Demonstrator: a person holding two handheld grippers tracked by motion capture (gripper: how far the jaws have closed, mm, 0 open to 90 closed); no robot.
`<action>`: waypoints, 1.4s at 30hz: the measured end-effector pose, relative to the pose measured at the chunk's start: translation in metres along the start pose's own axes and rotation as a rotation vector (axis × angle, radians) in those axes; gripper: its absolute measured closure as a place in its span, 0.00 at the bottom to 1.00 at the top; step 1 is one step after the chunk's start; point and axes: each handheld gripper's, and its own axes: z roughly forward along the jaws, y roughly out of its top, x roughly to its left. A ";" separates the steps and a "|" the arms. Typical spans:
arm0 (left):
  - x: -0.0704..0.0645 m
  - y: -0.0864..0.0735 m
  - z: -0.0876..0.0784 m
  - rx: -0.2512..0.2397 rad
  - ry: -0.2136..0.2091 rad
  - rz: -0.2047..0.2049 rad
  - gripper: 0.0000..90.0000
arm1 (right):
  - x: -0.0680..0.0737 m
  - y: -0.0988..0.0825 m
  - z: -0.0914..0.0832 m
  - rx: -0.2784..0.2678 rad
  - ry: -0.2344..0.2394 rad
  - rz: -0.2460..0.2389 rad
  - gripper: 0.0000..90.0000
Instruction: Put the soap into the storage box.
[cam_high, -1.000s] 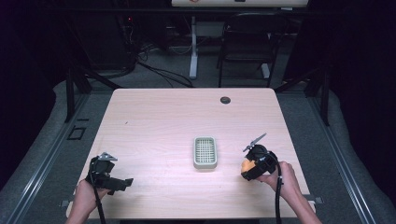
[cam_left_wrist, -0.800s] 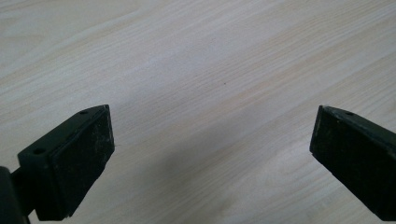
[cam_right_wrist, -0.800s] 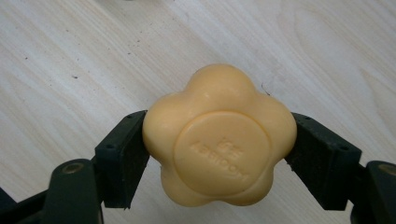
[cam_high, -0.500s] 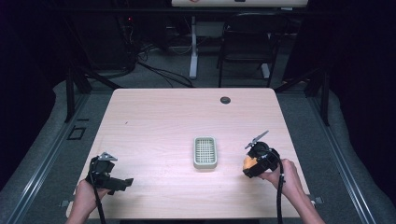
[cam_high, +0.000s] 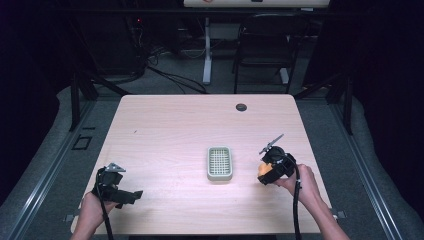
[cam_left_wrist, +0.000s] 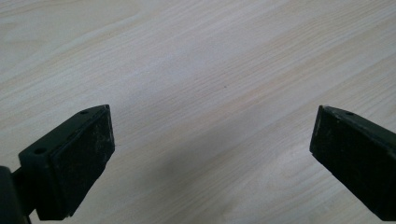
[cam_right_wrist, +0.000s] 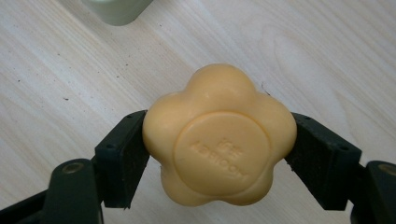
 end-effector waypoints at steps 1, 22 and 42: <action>0.000 0.000 0.000 -0.001 0.000 0.000 0.00 | 0.000 0.000 0.000 -0.006 -0.008 0.002 0.28; 0.000 0.000 -0.002 -0.015 -0.001 -0.003 0.00 | 0.006 0.029 -0.004 -0.019 0.002 -0.033 0.28; 0.000 0.000 -0.002 -0.021 0.002 -0.003 0.00 | 0.013 0.059 -0.004 -0.016 0.009 -0.061 0.28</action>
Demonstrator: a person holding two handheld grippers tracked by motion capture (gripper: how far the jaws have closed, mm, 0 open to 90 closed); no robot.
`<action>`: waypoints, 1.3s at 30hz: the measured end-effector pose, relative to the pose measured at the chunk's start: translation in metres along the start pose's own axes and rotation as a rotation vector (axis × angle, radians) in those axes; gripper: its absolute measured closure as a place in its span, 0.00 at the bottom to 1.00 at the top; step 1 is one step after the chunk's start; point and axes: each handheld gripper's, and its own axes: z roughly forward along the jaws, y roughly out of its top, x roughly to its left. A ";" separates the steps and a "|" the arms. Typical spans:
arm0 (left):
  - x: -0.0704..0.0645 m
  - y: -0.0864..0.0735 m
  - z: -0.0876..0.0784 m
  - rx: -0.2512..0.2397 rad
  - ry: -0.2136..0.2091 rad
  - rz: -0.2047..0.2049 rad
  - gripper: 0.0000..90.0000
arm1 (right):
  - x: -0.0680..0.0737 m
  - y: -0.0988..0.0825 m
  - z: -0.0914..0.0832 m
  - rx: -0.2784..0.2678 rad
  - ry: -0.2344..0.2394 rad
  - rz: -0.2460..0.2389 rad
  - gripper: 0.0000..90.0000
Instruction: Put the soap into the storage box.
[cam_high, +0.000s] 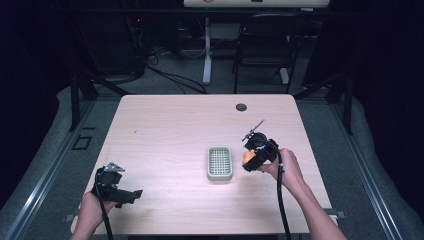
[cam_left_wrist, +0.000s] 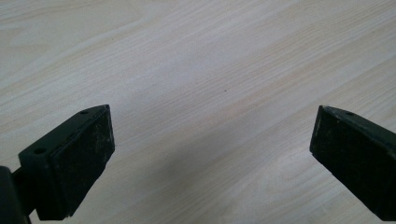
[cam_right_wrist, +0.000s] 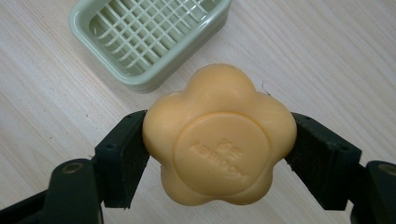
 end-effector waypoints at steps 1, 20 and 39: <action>0.000 0.000 0.000 0.003 -0.002 0.000 0.00 | 0.000 0.001 0.000 0.002 0.000 -0.004 0.28; 0.000 0.001 0.000 -0.004 0.000 0.002 0.00 | 0.009 0.023 0.000 0.002 0.005 -0.043 0.28; 0.001 0.001 0.000 0.000 -0.001 0.000 0.00 | 0.019 0.044 0.010 0.004 0.019 -0.073 0.28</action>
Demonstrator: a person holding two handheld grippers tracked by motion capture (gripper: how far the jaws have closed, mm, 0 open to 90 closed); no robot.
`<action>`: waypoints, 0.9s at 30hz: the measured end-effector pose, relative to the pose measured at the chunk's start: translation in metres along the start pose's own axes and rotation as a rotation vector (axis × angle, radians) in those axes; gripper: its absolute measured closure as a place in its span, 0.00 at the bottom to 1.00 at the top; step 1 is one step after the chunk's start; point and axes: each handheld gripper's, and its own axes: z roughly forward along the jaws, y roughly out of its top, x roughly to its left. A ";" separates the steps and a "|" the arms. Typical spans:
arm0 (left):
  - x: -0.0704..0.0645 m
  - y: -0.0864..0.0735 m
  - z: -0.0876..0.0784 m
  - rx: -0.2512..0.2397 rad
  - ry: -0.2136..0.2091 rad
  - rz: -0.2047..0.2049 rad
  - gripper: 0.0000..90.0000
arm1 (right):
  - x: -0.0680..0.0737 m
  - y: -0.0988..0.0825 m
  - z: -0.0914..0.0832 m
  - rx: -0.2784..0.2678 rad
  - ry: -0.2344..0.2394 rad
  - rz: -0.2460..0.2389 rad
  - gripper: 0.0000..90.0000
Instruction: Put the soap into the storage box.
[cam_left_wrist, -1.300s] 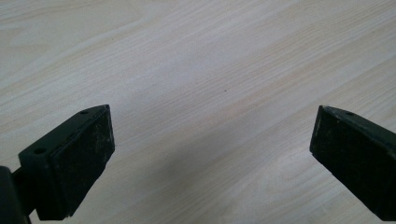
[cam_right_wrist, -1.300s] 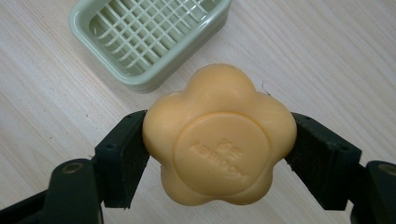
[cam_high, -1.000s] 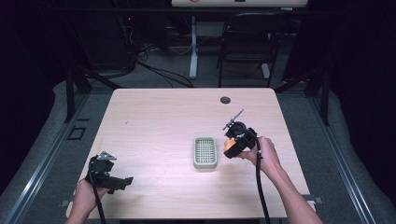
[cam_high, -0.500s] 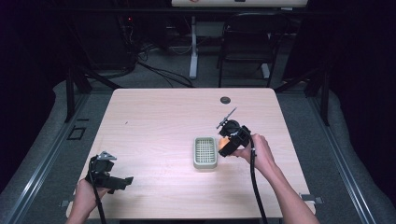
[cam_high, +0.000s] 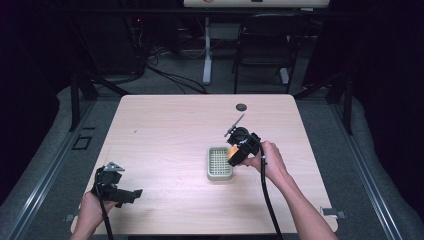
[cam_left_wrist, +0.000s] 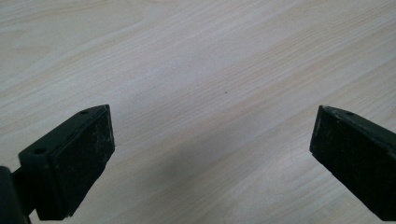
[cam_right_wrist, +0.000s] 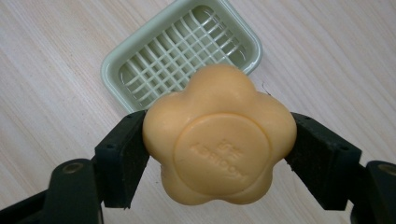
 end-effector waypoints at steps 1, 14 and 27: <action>0.000 0.000 0.000 -0.001 -0.001 -0.001 0.00 | 0.001 0.001 0.002 -0.005 0.004 0.004 0.28; 0.000 0.000 0.000 0.000 -0.004 -0.002 0.00 | 0.007 0.020 0.011 0.022 -0.001 -0.036 0.28; 0.000 0.000 0.000 -0.002 -0.003 -0.001 0.00 | 0.015 0.033 0.026 0.052 -0.003 -0.065 0.28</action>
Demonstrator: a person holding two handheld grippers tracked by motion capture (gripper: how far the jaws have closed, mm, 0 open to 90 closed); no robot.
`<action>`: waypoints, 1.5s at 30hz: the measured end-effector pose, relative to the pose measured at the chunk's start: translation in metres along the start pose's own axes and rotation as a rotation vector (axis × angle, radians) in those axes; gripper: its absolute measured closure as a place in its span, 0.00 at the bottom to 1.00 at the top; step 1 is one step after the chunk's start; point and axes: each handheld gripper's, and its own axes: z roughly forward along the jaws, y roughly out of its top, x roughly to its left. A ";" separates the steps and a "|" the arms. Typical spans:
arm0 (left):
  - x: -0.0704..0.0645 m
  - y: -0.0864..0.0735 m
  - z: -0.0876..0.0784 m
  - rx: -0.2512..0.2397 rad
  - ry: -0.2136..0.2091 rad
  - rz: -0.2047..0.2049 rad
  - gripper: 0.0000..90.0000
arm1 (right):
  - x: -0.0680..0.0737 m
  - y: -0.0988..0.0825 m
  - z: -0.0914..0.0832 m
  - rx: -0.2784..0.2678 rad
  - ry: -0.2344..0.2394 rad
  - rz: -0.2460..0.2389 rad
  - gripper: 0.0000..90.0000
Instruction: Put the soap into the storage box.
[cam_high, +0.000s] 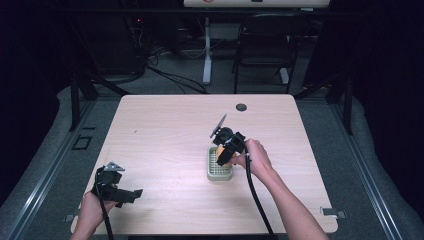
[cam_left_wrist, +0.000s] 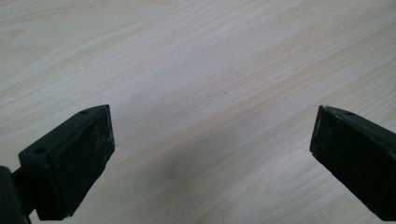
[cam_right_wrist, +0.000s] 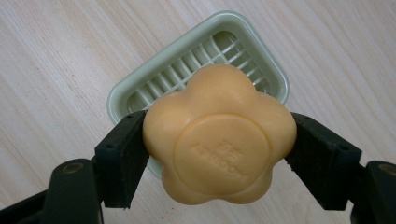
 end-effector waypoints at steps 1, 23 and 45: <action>0.000 0.000 0.000 -0.003 0.002 0.001 0.00 | 0.001 0.001 0.001 0.000 -0.006 -0.003 0.28; 0.001 0.000 0.001 0.001 -0.006 -0.001 0.00 | 0.003 0.016 0.036 0.074 0.000 -0.030 0.27; 0.000 0.000 0.002 0.005 -0.007 0.005 0.00 | 0.005 0.019 0.041 0.061 -0.003 -0.041 0.16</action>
